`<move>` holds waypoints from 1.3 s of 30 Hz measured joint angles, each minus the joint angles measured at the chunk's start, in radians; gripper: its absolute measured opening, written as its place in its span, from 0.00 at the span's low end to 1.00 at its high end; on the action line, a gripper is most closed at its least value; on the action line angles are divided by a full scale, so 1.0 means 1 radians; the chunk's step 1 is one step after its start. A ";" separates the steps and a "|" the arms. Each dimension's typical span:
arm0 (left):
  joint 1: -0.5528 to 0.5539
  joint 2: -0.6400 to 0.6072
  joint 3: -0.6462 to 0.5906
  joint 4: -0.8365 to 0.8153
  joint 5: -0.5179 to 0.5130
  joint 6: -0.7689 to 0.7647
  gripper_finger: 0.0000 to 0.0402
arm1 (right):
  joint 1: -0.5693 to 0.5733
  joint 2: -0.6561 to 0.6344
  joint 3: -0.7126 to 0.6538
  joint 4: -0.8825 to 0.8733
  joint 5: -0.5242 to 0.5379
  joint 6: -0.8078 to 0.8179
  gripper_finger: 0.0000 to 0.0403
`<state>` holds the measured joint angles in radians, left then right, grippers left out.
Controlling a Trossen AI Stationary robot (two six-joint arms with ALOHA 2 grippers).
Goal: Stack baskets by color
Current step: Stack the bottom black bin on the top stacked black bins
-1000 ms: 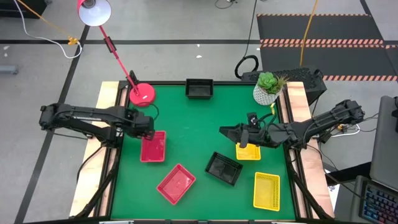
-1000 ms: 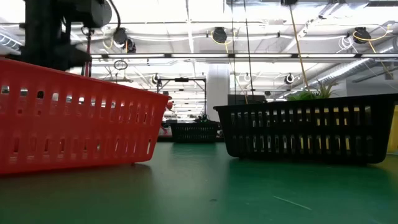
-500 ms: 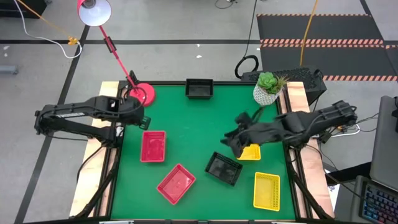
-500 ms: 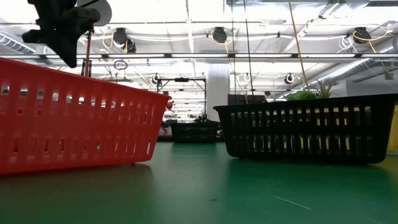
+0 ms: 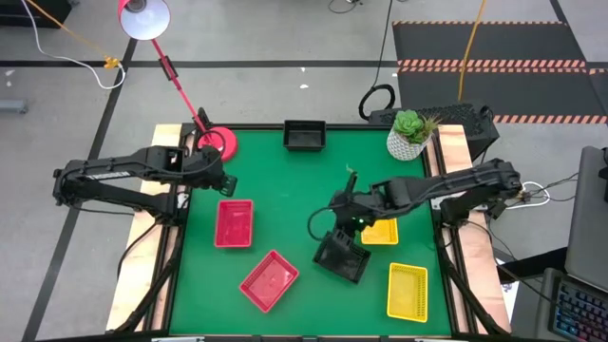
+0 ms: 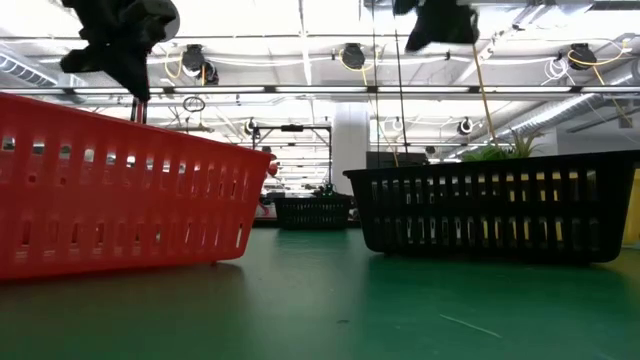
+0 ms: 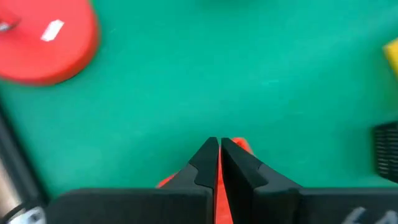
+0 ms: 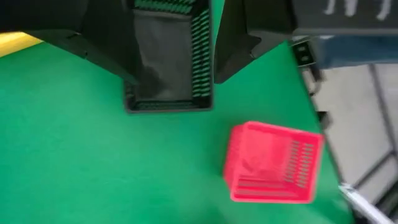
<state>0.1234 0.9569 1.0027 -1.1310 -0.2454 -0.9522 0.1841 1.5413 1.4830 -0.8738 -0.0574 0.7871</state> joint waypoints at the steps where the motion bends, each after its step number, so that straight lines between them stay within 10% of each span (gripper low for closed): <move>1: 0.000 0.000 0.000 0.020 0.013 0.015 0.05 | -0.008 0.010 -0.001 0.001 0.000 -0.021 0.50; 16: -0.001 0.000 0.000 0.126 0.115 0.068 0.05 | -0.032 0.121 -0.003 -0.020 0.007 -0.171 0.69; 39: -0.107 0.000 0.000 0.164 0.117 0.075 0.05 | -0.033 0.141 -0.169 0.096 -0.023 -0.319 0.63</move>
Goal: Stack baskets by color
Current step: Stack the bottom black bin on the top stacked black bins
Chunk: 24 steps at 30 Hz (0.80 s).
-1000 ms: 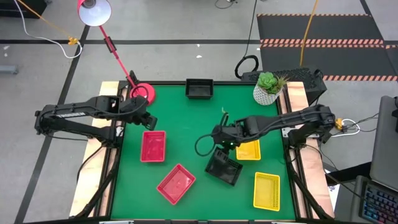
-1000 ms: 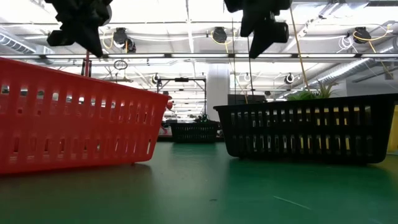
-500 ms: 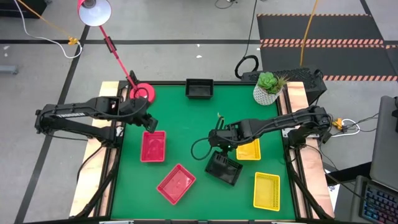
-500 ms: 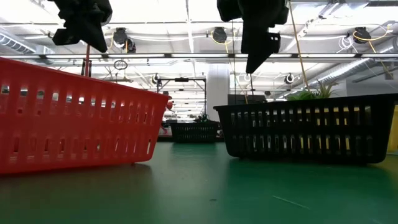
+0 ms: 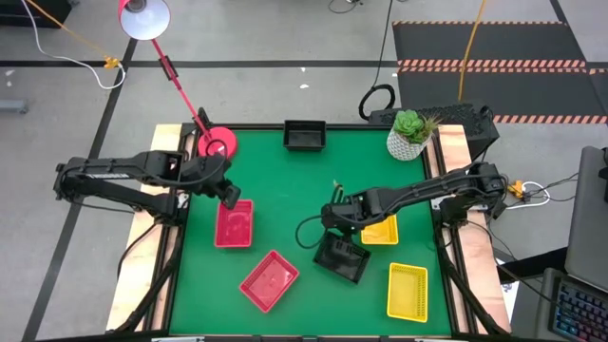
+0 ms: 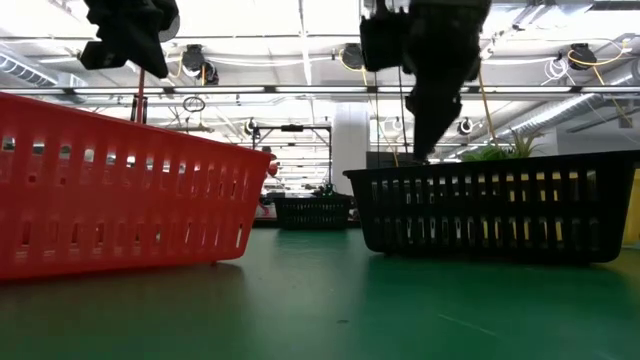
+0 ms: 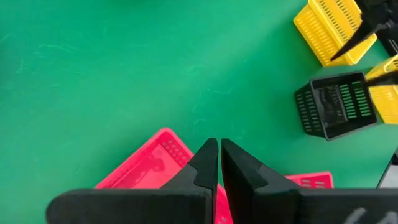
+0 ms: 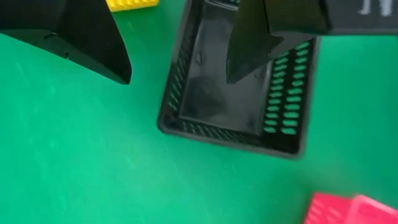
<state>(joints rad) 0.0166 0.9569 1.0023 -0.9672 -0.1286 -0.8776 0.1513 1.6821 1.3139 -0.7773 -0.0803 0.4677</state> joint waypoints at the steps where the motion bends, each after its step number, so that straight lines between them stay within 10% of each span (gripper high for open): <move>1: -0.002 0.000 0.000 0.000 0.000 0.000 0.05 | 0.001 0.000 -0.007 0.002 -0.001 -0.004 0.62; 24: -0.008 0.000 0.000 0.001 -0.030 0.024 0.05 | 0.010 0.000 -0.222 0.217 0.000 0.110 0.22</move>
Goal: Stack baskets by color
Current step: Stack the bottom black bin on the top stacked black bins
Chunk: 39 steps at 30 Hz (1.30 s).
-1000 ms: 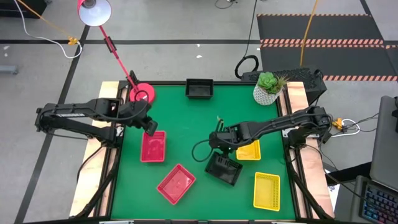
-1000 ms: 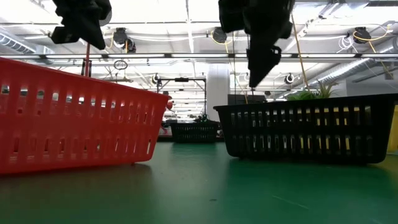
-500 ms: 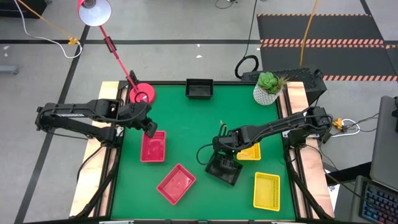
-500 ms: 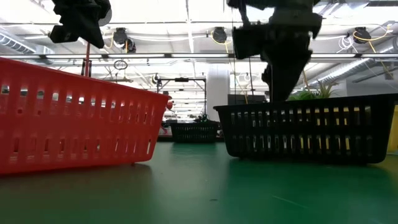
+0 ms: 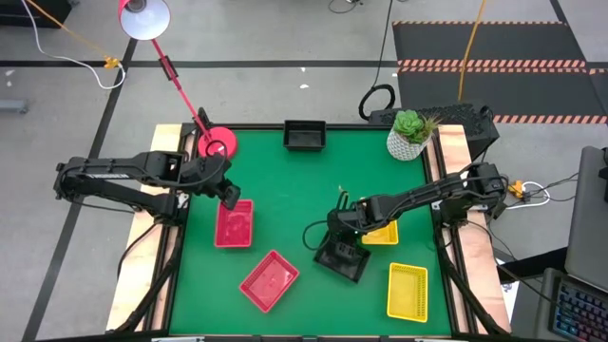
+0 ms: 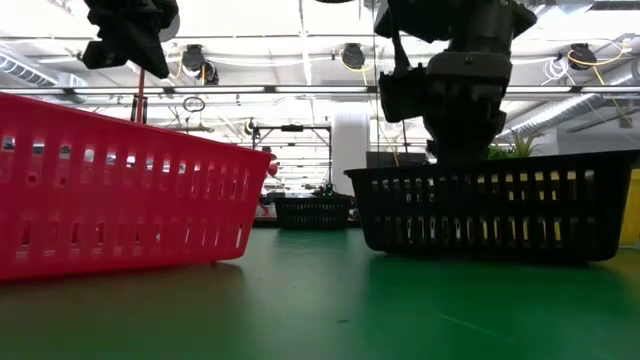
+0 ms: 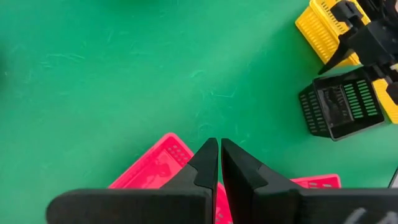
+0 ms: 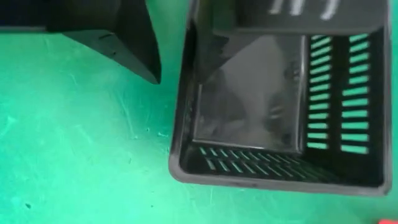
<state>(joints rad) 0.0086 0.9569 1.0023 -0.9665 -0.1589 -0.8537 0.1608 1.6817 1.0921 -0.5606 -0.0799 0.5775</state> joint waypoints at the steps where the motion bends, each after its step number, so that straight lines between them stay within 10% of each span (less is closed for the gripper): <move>1: 0.000 0.000 0.000 0.000 0.000 0.005 0.05 | 0.000 0.000 -0.001 0.004 0.000 0.011 0.19; 7: 0.000 0.000 0.000 0.000 0.000 0.005 0.05 | -0.001 -0.005 0.004 0.045 -0.021 0.081 0.02; 28: 0.003 0.000 -0.001 0.137 -0.009 0.015 0.05 | -0.072 -0.163 0.232 -0.027 0.031 0.254 0.01; 39: 0.011 0.000 -0.001 0.203 -0.086 0.020 0.05 | -0.284 -0.174 0.404 -0.140 0.025 0.073 0.01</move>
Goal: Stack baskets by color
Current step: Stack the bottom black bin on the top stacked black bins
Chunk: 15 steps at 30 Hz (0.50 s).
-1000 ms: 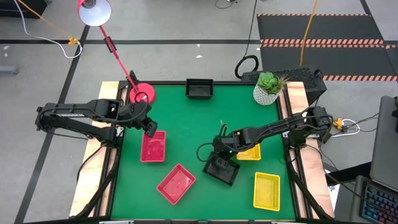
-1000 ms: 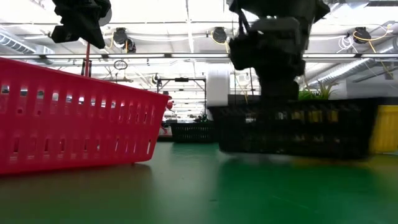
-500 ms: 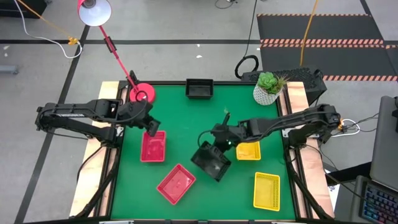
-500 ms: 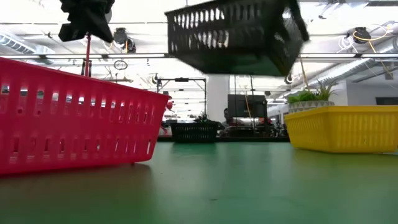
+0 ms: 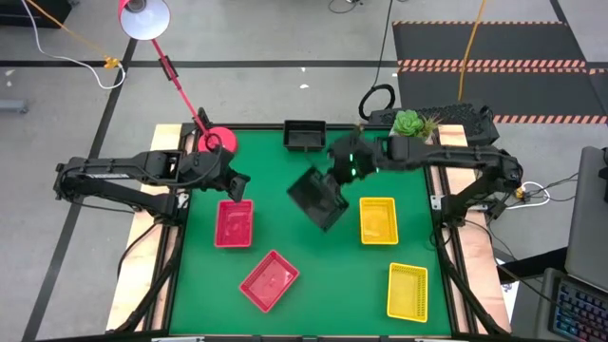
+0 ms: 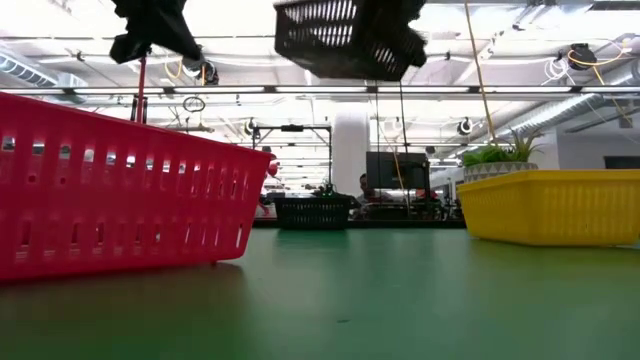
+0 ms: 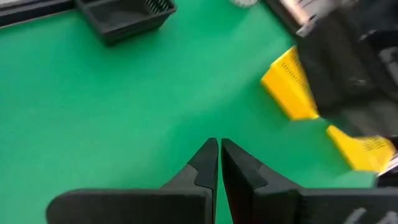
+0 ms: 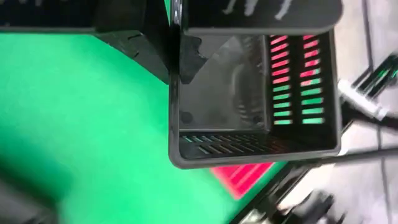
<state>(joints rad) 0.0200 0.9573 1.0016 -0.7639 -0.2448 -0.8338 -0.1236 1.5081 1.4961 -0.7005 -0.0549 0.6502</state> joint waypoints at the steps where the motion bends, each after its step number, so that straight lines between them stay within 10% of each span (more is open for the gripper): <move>1: 0.000 0.000 0.000 0.020 0.000 -0.007 0.05 | -0.026 0.000 0.005 -0.001 0.000 -0.019 0.01; 15: 0.000 0.078 0.001 0.578 -0.115 0.049 0.07 | -0.341 0.001 0.014 0.287 -0.184 -0.119 0.03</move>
<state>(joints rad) 0.0200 1.0355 1.0023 -0.1855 -0.3599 -0.7845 -0.4647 1.5093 1.5101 -0.4136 -0.2388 0.5312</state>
